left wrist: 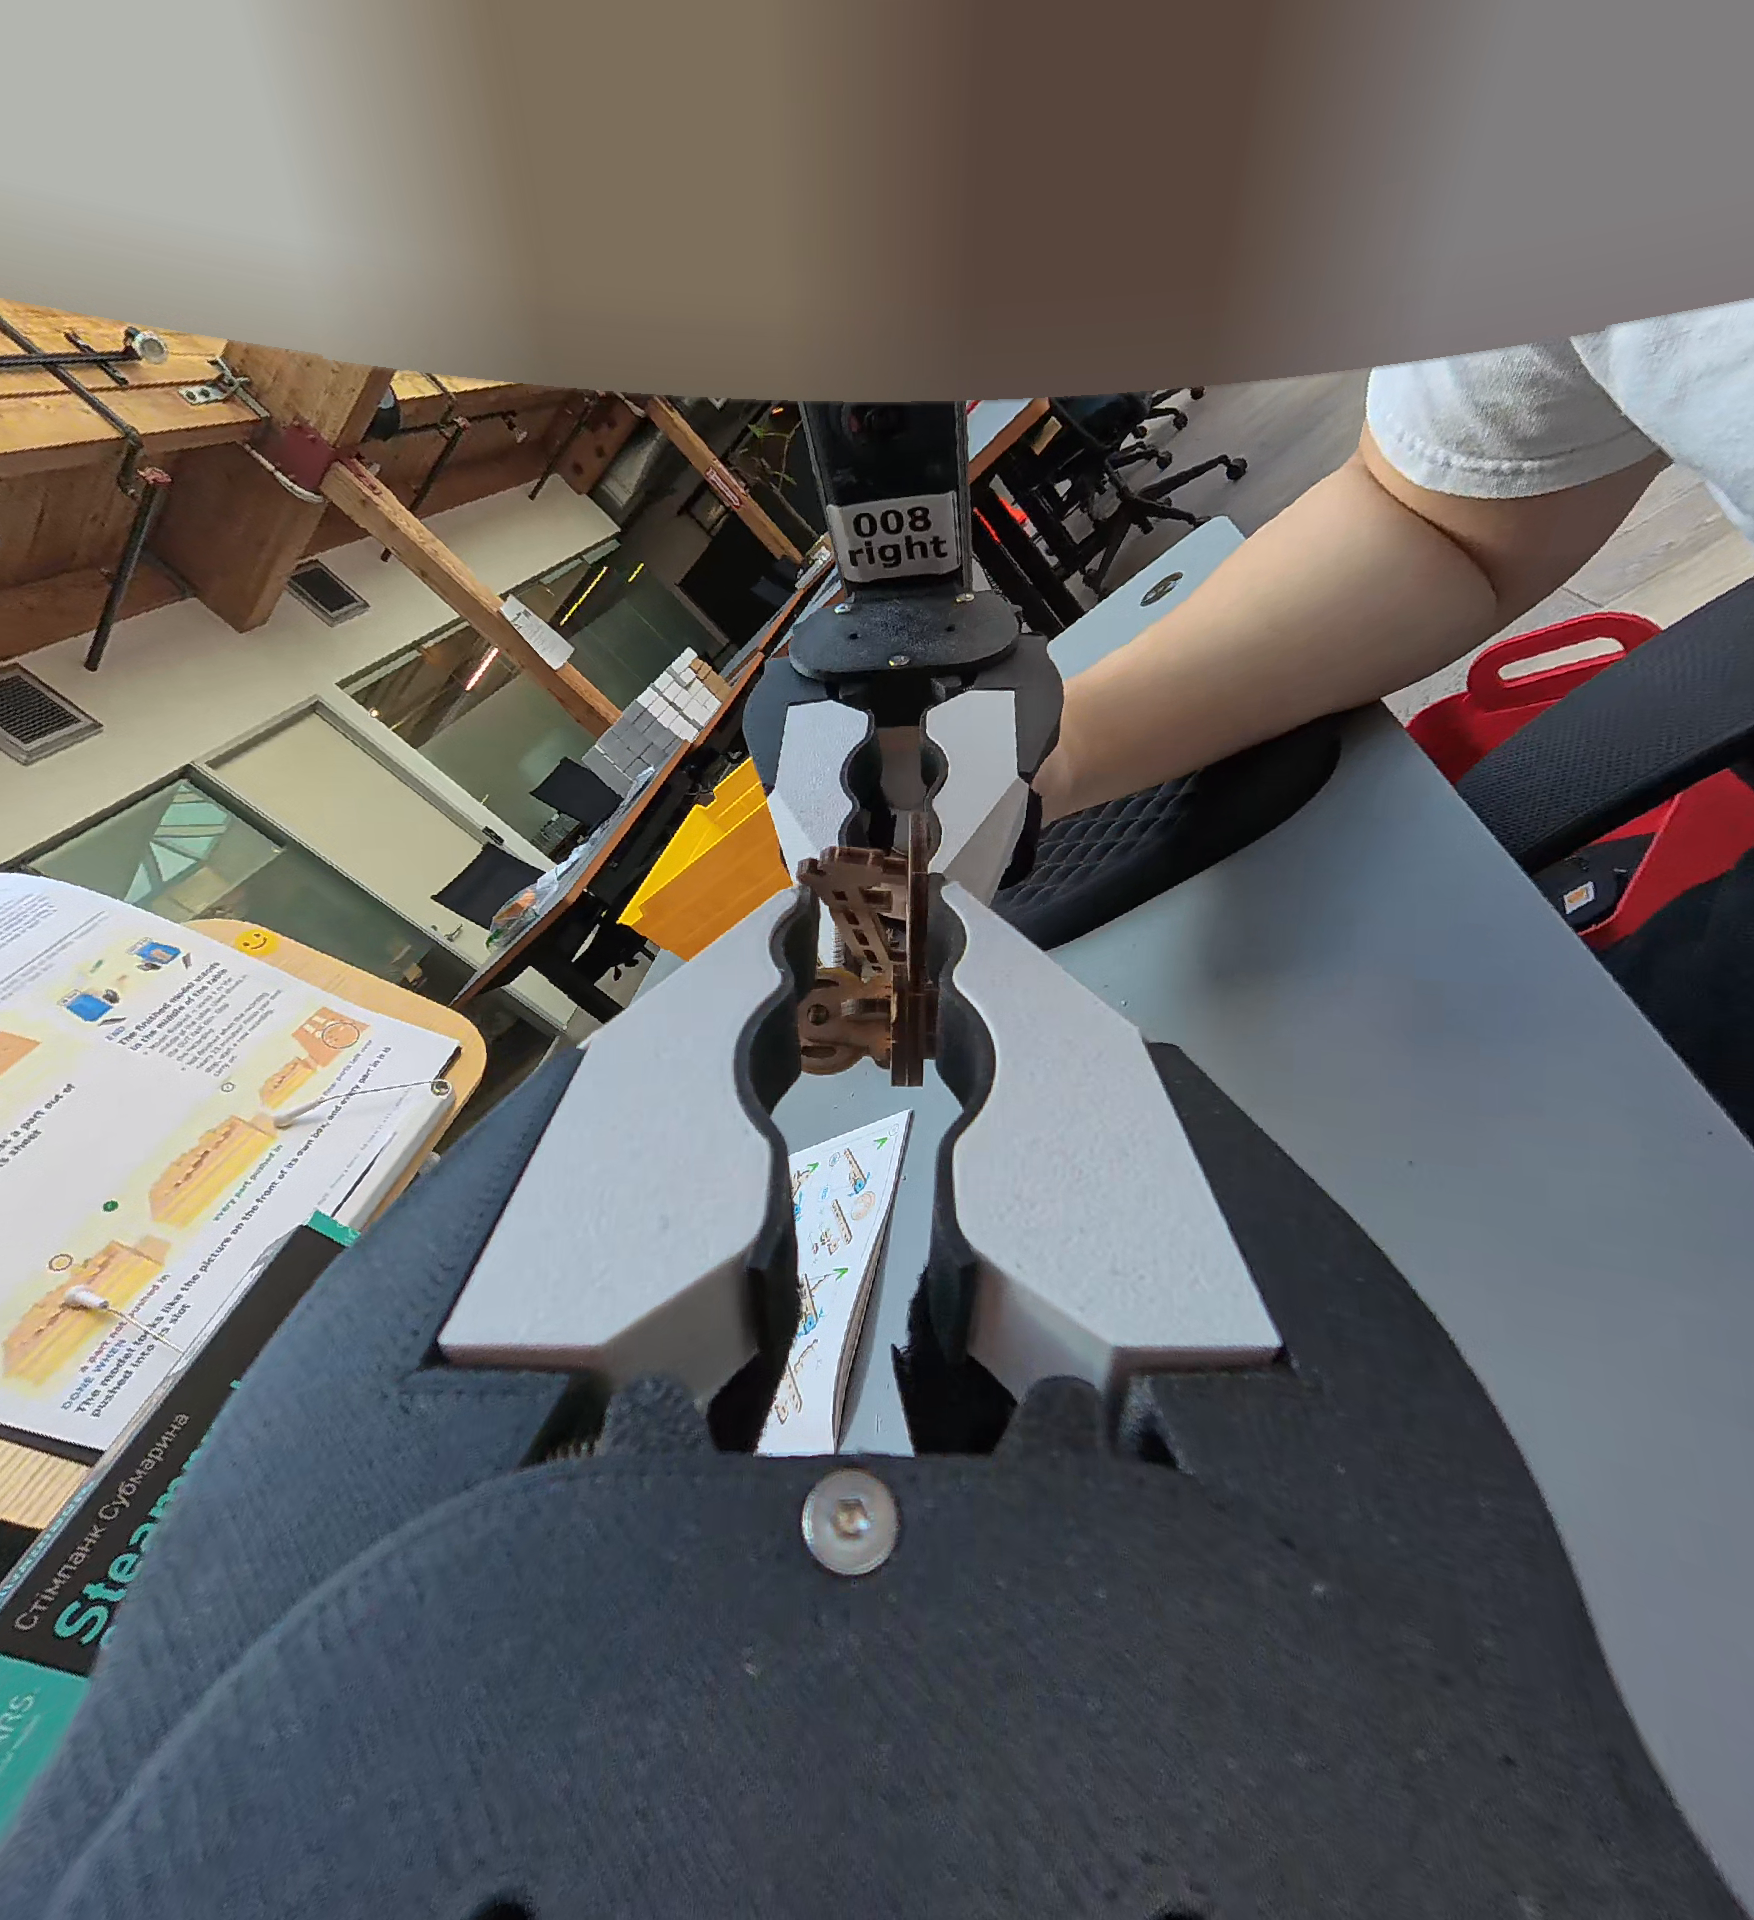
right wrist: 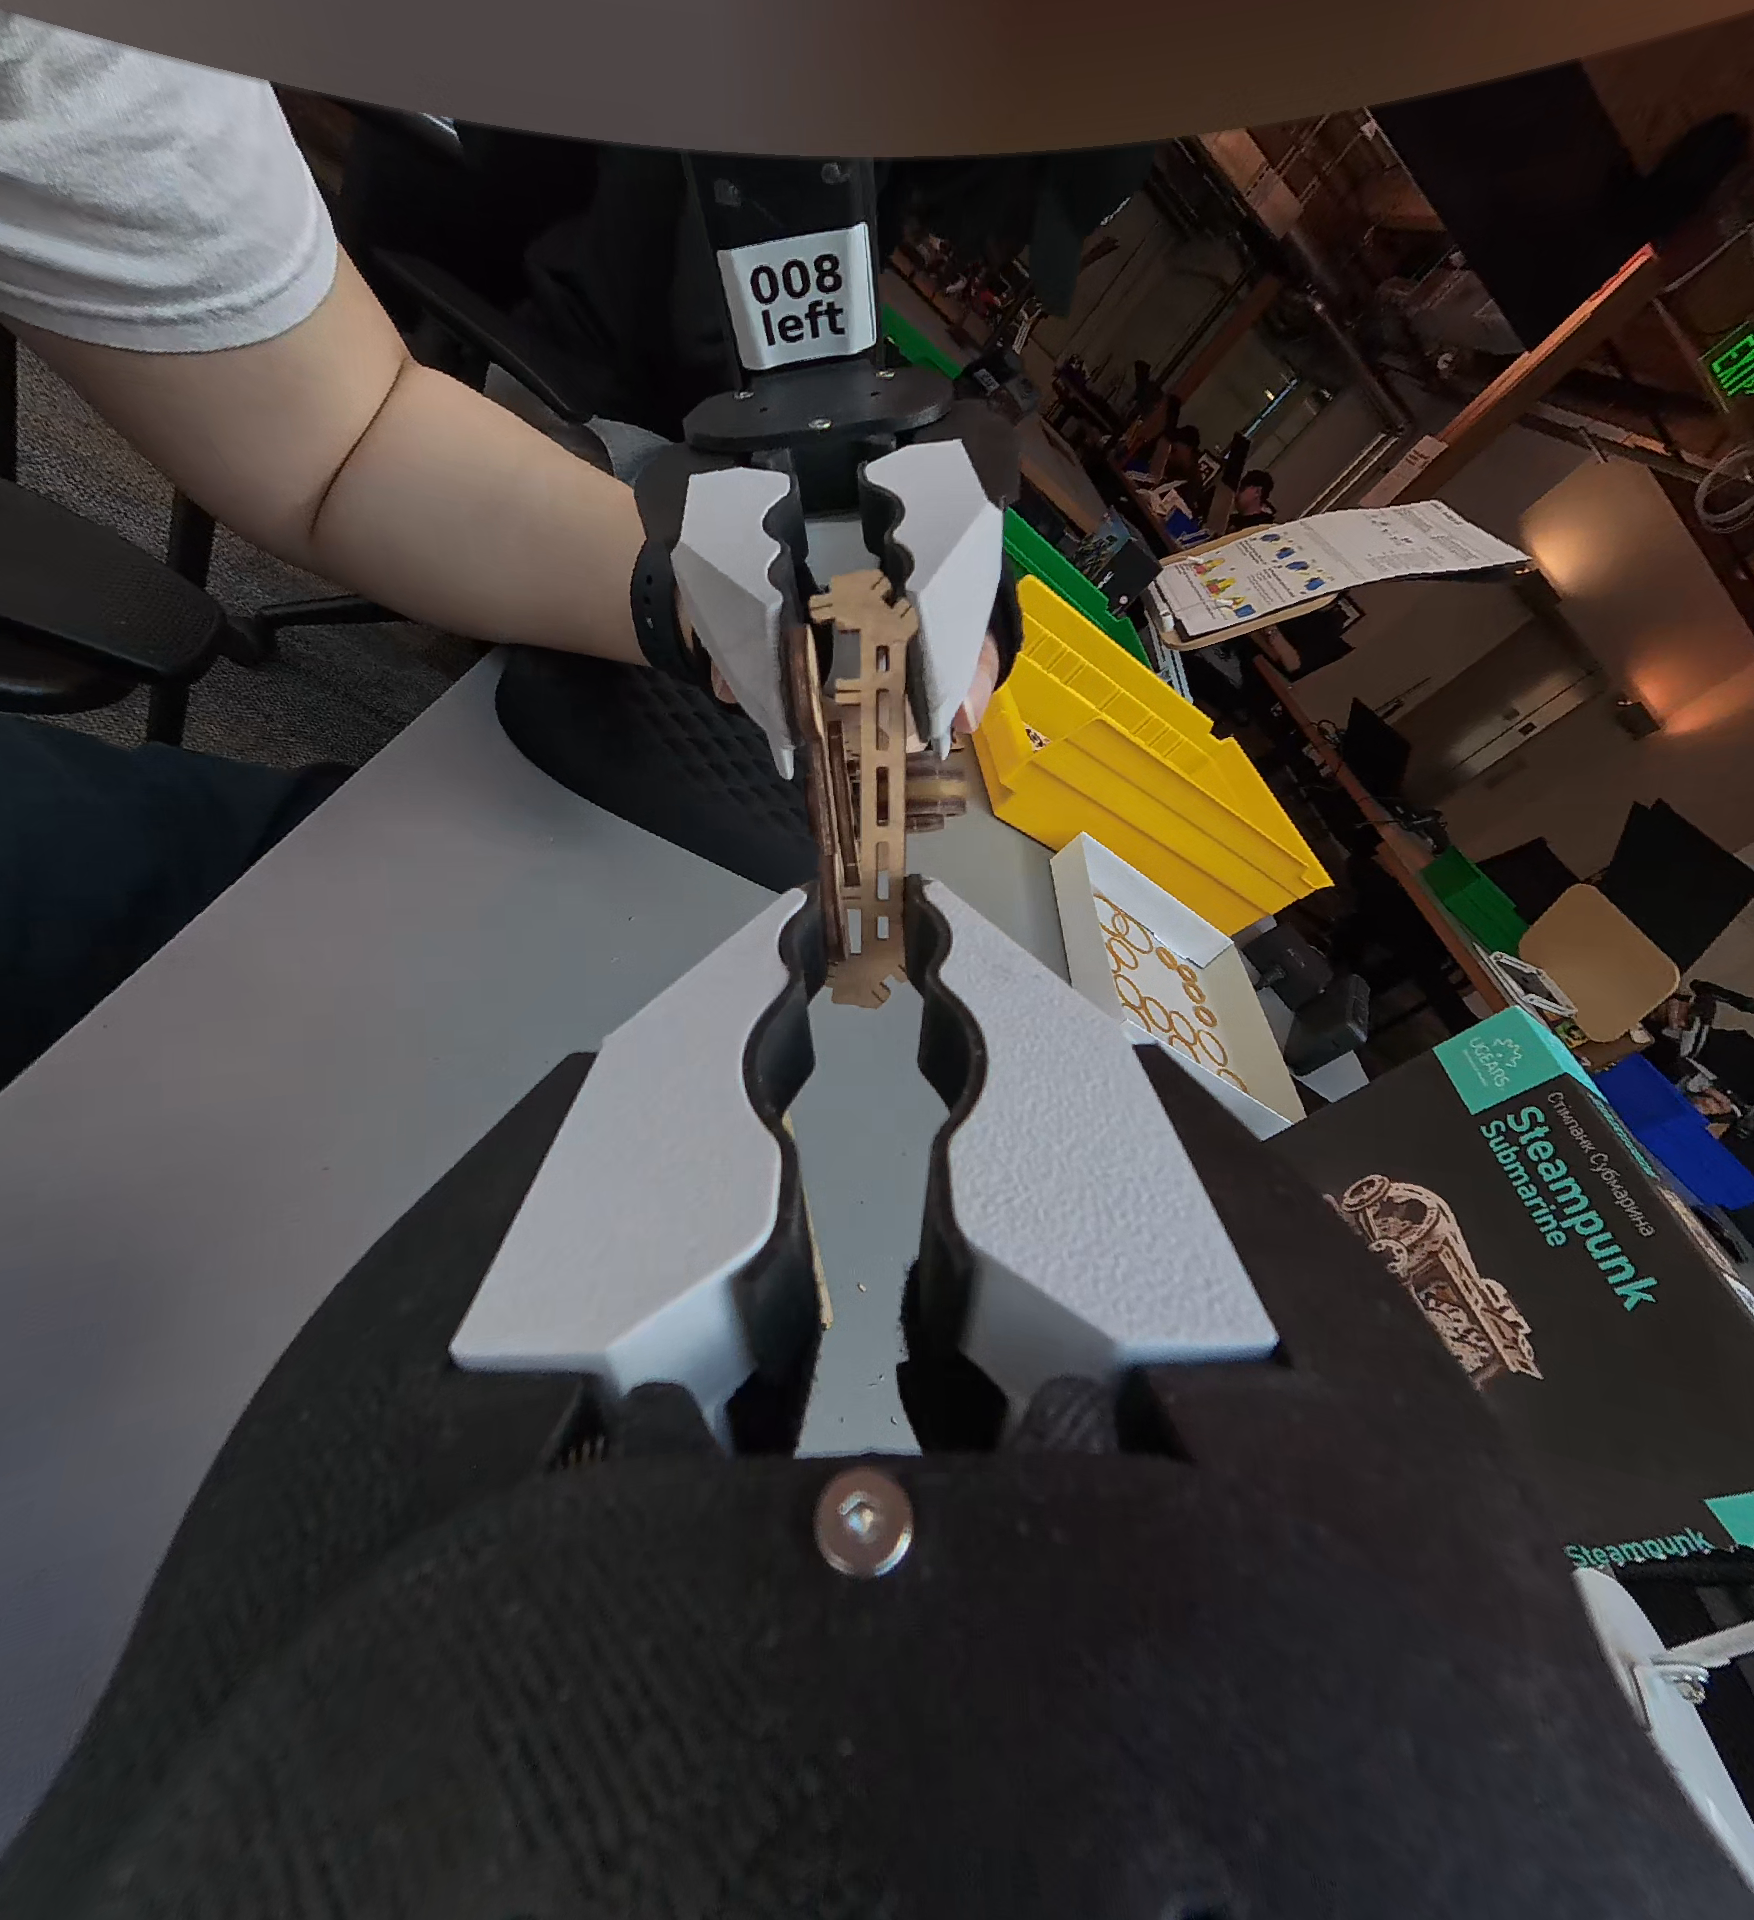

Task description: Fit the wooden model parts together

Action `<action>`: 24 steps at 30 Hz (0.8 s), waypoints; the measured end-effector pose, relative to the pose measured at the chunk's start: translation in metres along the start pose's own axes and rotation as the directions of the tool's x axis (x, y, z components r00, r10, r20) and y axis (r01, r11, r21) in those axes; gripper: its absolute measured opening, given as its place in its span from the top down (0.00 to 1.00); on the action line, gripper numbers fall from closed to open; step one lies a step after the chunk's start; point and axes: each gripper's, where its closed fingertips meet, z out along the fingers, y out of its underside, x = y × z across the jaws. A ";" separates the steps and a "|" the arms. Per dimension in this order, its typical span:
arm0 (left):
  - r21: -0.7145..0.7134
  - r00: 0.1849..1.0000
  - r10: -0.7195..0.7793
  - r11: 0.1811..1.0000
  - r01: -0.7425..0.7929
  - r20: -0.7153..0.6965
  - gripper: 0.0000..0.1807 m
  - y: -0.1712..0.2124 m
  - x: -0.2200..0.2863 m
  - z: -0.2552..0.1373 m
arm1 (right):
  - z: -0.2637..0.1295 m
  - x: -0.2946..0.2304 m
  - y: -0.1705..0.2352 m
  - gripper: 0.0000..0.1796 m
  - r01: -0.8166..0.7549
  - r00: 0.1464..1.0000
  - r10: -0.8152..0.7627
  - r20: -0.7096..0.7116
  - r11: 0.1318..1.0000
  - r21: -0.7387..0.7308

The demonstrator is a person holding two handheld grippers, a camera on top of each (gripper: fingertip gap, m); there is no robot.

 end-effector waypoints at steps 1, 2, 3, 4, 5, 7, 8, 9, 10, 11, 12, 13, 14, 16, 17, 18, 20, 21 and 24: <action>0.001 1.000 0.002 1.000 -0.002 -0.002 0.90 0.000 0.001 0.000 | 0.000 -0.001 0.000 0.92 0.000 1.000 0.000 0.003 1.000 0.000; -0.001 1.000 0.008 1.000 -0.008 -0.003 0.91 0.000 0.001 0.000 | 0.000 -0.001 0.000 0.92 -0.001 1.000 0.001 0.005 1.000 -0.001; -0.003 1.000 0.018 1.000 -0.018 -0.003 0.93 0.000 0.002 0.000 | 0.001 -0.001 0.001 0.92 -0.003 1.000 0.003 0.007 1.000 -0.003; -0.003 1.000 0.029 1.000 -0.029 -0.001 0.93 0.000 0.003 0.000 | 0.001 -0.001 0.000 0.92 -0.002 1.000 0.002 0.007 1.000 -0.001; -0.002 0.999 0.033 0.999 -0.033 -0.002 0.93 0.000 0.003 0.000 | 0.001 -0.002 0.000 0.92 -0.003 1.000 0.003 0.010 1.000 0.001; -0.003 1.000 0.027 1.000 -0.027 -0.001 0.93 0.000 0.003 -0.001 | 0.001 -0.002 0.000 0.92 -0.007 1.000 0.007 0.011 1.000 0.003; -0.003 1.000 0.023 1.000 -0.023 -0.002 0.93 0.000 0.003 -0.001 | 0.001 -0.002 0.000 0.92 -0.007 1.000 0.007 0.012 1.000 0.004; -0.004 1.000 0.022 1.000 -0.022 -0.005 0.93 0.000 0.004 -0.001 | 0.001 -0.003 0.001 0.92 -0.006 1.000 0.006 0.015 1.000 0.004; -0.004 1.000 0.024 1.000 -0.024 -0.005 0.93 0.000 0.004 -0.001 | 0.001 -0.003 0.001 0.92 -0.006 1.000 0.006 0.015 1.000 0.005; -0.001 1.000 0.024 1.000 -0.024 -0.004 0.93 0.000 0.004 -0.001 | 0.001 -0.003 0.000 0.92 -0.008 1.000 0.008 0.017 1.000 0.007; 0.004 1.000 0.021 1.000 -0.021 -0.003 0.93 -0.001 0.004 -0.001 | 0.001 -0.004 0.000 0.92 -0.009 1.000 0.009 0.019 1.000 0.011; 0.009 1.000 0.016 1.000 -0.016 -0.003 0.93 -0.001 0.004 -0.001 | 0.001 -0.004 -0.001 0.92 -0.009 1.000 0.009 0.020 1.000 0.014; 0.014 1.000 0.012 1.000 -0.012 -0.001 0.93 -0.002 0.004 -0.001 | 0.001 -0.004 -0.002 0.92 -0.009 1.000 0.009 0.019 1.000 0.019; 0.027 1.000 0.003 1.000 -0.003 0.000 0.92 -0.004 0.004 -0.002 | 0.001 -0.005 -0.003 0.92 -0.010 1.000 0.010 0.022 1.000 0.026; 0.033 1.000 -0.004 0.999 0.003 0.001 0.92 -0.005 0.004 -0.002 | 0.001 -0.005 -0.004 0.92 -0.010 1.000 0.009 0.021 0.999 0.030; 0.039 1.000 -0.011 0.999 0.011 0.001 0.92 -0.006 0.004 -0.002 | 0.001 -0.005 -0.005 0.92 -0.011 1.000 0.010 0.023 0.999 0.033; 0.051 1.000 -0.019 0.999 0.019 0.003 0.92 -0.007 0.003 -0.002 | 0.001 -0.006 -0.006 0.92 -0.015 1.000 0.013 0.027 0.999 0.041; 0.056 1.000 -0.019 0.998 0.019 0.003 0.92 -0.008 0.004 -0.002 | 0.001 -0.006 -0.007 0.92 -0.014 1.000 0.013 0.029 0.999 0.045; 0.054 1.000 -0.001 0.999 0.001 0.007 0.92 -0.010 0.005 -0.001 | 0.001 -0.007 -0.007 0.92 -0.013 0.999 0.011 0.032 0.999 0.047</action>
